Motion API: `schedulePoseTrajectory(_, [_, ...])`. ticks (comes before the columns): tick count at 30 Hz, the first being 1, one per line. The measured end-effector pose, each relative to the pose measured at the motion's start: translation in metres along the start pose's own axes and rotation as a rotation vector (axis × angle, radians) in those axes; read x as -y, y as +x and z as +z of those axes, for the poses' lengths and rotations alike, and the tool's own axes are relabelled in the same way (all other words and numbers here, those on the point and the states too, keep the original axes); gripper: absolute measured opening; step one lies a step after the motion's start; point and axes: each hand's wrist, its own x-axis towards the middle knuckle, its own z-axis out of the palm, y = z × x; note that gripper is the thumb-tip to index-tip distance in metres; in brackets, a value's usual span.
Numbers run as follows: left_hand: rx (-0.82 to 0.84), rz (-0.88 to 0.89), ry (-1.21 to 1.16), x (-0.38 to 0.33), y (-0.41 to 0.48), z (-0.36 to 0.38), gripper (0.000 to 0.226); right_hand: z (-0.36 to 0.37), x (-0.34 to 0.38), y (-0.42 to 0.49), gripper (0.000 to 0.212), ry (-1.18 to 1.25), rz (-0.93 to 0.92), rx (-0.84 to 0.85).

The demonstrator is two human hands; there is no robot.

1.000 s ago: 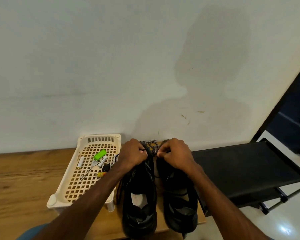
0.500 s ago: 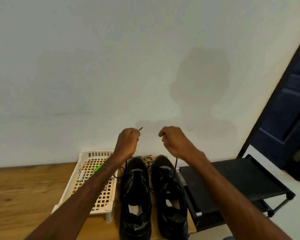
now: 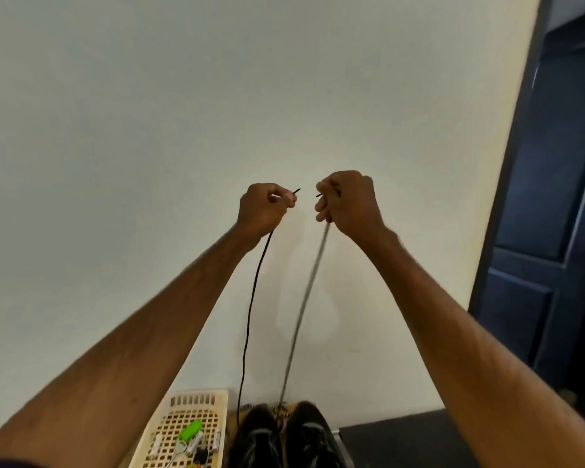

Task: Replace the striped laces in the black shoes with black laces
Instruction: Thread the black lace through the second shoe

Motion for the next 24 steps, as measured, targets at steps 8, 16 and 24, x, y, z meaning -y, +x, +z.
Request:
schedulePoseTrajectory(8, [0.042,0.089,0.023,-0.064,0.017,-0.015,0.009,-0.024,0.047,0.011,0.012,0.128,0.127,0.031])
schedulePoseTrajectory(16, [0.050,0.129,0.088,-0.084,0.017,-0.014,0.016,-0.023,0.053,0.007,0.007,0.234,0.206,-0.166])
schedulePoseTrajectory(24, [0.083,0.230,0.111,-0.080,0.021,-0.005,0.023,-0.028,0.046,0.011,0.014,0.406,0.328,-0.153])
